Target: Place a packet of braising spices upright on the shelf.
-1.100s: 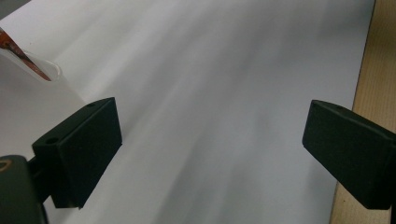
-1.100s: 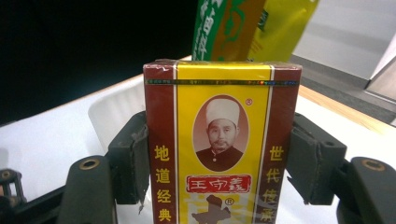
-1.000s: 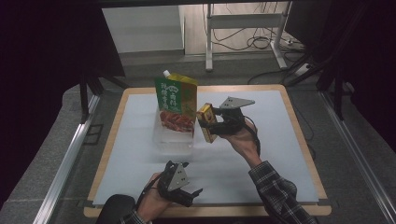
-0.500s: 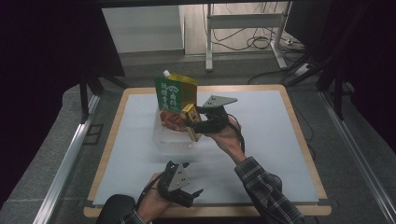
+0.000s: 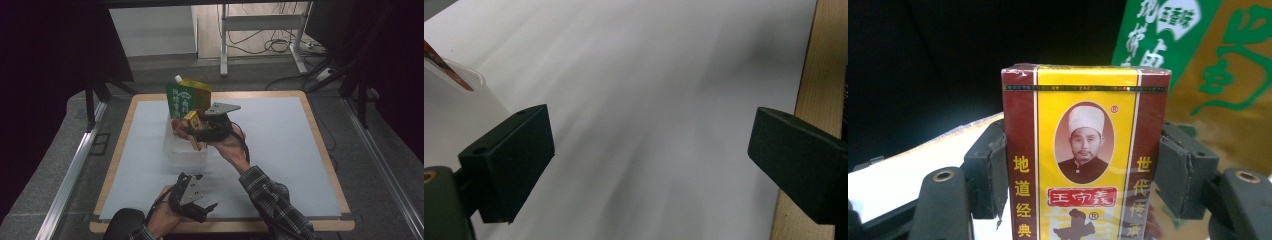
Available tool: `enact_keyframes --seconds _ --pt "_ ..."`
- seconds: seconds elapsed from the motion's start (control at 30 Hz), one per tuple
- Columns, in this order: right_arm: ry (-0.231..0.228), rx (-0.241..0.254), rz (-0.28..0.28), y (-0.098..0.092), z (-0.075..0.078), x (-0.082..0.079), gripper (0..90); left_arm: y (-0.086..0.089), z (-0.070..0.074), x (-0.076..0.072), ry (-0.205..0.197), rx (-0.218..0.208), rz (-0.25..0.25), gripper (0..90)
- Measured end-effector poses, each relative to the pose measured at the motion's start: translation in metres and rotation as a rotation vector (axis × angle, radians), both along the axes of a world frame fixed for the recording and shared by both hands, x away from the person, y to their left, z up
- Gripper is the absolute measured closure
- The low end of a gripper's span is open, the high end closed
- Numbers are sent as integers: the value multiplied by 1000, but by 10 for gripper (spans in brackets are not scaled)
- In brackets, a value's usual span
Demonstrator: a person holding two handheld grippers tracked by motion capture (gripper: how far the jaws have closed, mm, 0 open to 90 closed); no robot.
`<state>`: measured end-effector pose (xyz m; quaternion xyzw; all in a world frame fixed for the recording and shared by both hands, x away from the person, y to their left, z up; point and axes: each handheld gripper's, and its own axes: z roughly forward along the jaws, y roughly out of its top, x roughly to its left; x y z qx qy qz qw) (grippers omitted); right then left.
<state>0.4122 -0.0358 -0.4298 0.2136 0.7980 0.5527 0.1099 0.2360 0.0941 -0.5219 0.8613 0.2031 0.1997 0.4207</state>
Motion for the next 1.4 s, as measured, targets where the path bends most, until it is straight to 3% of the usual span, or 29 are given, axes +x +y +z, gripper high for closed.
enact_keyframes --seconds 0.43,0.83,1.13,1.2,1.3,1.33,1.4 --pt "14 19 26 25 -15 -3 320 0 0 0 -2 9 -4 45" --pt "48 3 23 21 -32 -3 321 -1 -1 -1 -2 15 -7 46" --pt "46 -101 5 15 -44 -10 324 -2 -1 -1 -3 24 -12 46" --pt "44 -104 2 14 -45 -10 324 -3 -2 -1 -3 25 -12 46" --pt "62 -108 -7 12 -49 -11 325 -3 -2 -1 -2 28 -13 46" --pt "81 -121 -14 11 -52 -11 326 -3 -2 -1 -3 29 -13 46" --pt "72 -153 -13 12 -55 -13 326 -4 -2 -1 -3 29 -13 46"
